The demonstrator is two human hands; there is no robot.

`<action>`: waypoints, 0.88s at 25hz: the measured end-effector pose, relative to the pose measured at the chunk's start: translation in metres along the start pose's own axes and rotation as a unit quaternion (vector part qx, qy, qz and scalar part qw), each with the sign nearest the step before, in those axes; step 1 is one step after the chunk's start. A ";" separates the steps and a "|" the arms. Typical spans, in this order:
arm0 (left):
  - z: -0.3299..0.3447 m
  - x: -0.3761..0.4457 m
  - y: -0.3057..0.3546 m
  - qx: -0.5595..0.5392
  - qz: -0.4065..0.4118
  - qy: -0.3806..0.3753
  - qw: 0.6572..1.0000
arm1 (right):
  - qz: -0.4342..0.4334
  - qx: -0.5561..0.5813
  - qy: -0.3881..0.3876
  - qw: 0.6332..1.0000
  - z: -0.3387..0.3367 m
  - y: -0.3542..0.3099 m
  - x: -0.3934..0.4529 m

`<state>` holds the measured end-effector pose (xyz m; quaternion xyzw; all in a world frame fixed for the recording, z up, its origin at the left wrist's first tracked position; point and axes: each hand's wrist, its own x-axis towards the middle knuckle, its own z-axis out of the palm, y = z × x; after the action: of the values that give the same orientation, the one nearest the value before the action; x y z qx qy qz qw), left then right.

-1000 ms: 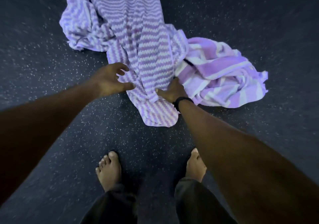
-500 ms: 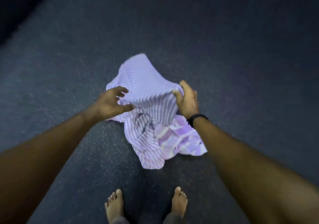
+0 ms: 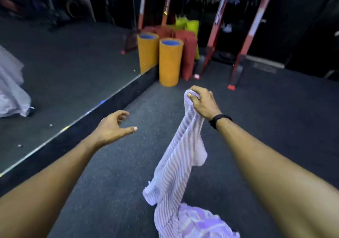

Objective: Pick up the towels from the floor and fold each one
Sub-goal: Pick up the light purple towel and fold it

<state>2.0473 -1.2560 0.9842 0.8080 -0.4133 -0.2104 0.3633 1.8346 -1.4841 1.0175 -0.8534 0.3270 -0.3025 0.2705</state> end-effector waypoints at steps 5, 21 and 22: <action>-0.128 -0.047 0.063 0.025 0.001 0.105 0.994 | -0.089 -0.004 -0.017 0.996 -0.074 -0.123 0.047; -0.351 -0.394 0.084 0.080 -0.134 0.405 0.901 | -0.419 0.113 -0.179 0.883 -0.022 -0.510 -0.019; -0.361 -0.427 0.079 0.084 -0.152 0.425 0.888 | -0.439 0.121 -0.191 0.870 -0.008 -0.538 -0.036</action>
<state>1.9944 -0.7873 1.2946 0.9008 -0.1075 0.1357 0.3982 2.0193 -1.1162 1.3659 -0.9106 -0.1785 -0.2585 0.2687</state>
